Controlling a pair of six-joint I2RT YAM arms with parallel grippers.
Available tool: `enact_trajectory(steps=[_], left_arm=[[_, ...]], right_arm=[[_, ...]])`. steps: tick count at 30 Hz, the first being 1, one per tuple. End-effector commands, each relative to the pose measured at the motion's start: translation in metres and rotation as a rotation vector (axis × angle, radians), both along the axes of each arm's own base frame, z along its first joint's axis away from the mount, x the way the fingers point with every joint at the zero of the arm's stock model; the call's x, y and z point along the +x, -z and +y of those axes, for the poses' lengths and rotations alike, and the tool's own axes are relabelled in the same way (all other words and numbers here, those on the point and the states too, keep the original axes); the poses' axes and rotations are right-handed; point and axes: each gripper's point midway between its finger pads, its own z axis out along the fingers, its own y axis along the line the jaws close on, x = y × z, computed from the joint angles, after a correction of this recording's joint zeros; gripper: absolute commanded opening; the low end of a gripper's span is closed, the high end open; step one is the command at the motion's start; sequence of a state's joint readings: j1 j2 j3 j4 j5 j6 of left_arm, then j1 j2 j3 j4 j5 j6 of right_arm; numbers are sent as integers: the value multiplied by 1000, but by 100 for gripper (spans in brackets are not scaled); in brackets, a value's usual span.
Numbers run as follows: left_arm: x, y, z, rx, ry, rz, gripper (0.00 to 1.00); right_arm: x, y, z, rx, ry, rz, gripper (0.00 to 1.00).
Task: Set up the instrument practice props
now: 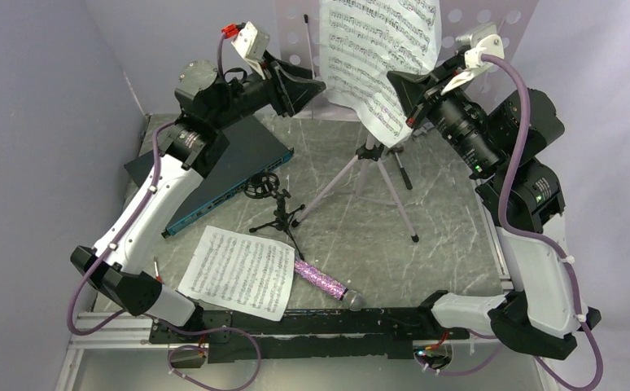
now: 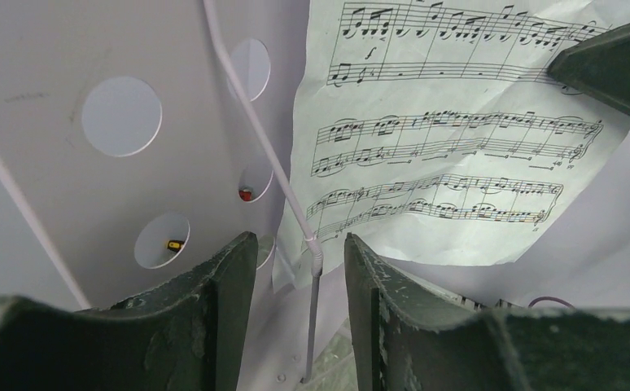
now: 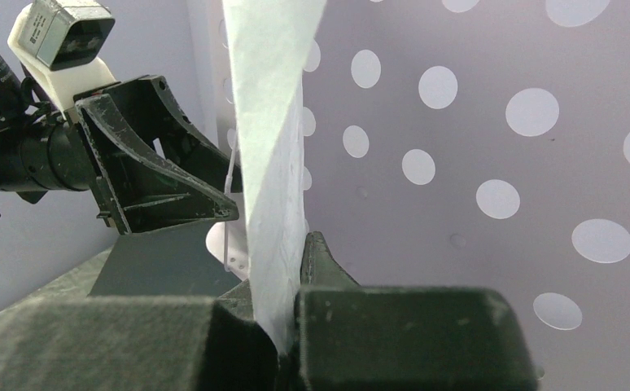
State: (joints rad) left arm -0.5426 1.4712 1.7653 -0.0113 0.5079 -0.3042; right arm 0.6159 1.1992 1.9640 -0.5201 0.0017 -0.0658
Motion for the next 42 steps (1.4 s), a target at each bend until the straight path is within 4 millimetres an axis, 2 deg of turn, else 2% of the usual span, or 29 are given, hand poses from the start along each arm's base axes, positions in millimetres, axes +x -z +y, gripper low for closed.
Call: enact_trajectory(steps=[1, 8, 28, 42], left_arm=[[-9, -32, 2, -68, 28, -72, 48], [-9, -35, 5, -92, 11, -82, 41], [-18, -36, 10, -156, 24, -83, 3], [-24, -36, 17, -210, 9, -84, 3]], right_arm=[[-4, -26, -9, 37, 30, -76, 0], [0, -28, -6, 39, 27, -78, 0], [15, -30, -10, 61, 92, -66, 0], [19, -28, -26, 134, 176, -61, 0]])
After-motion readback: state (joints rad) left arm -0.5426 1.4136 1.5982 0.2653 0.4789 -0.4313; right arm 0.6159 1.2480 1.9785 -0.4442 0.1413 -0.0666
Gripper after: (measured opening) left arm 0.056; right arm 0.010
